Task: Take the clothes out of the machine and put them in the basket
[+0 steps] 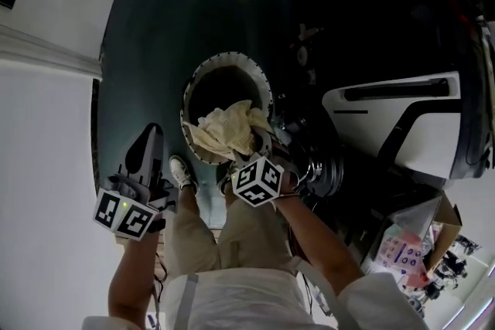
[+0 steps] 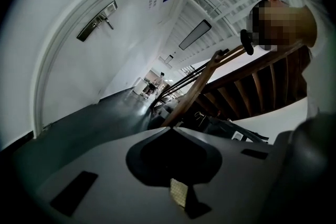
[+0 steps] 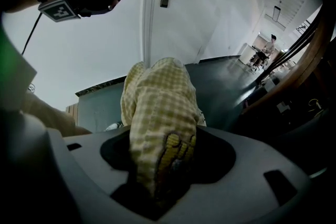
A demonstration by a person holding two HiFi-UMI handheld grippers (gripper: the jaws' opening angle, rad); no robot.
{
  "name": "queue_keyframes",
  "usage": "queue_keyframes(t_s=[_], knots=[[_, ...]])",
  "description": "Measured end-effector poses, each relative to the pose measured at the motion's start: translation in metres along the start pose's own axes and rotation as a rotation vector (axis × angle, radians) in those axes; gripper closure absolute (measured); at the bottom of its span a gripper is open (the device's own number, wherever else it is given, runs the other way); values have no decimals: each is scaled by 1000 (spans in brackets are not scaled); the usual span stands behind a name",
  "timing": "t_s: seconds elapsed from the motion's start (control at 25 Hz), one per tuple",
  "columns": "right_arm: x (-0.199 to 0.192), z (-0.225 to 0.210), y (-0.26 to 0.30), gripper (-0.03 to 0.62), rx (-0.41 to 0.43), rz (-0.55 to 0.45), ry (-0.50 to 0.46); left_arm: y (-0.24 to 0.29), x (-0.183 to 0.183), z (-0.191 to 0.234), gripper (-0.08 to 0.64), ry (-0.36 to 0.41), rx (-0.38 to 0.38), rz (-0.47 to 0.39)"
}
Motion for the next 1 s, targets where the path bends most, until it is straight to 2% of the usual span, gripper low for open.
queue_keyframes(t_s=[0.28, 0.52, 1.0], knots=[[-4, -14, 67, 324, 32, 25, -79, 9, -38, 33, 546, -8, 38, 11], [-3, -31, 129, 322, 56, 17, -99, 17, -66, 48, 546, -10, 90, 40], [-41, -44, 248, 319, 113, 138, -174, 37, -110, 66, 546, -45, 154, 66]])
Point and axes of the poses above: the fingertips, and each gripper's own axes: y forward along the fingers, z to its left, x out of its top, the point moved 9 cm from there along -y, backward along the fingers, and after that the axes turned 10 degrees about x, right-handed, at the moved point
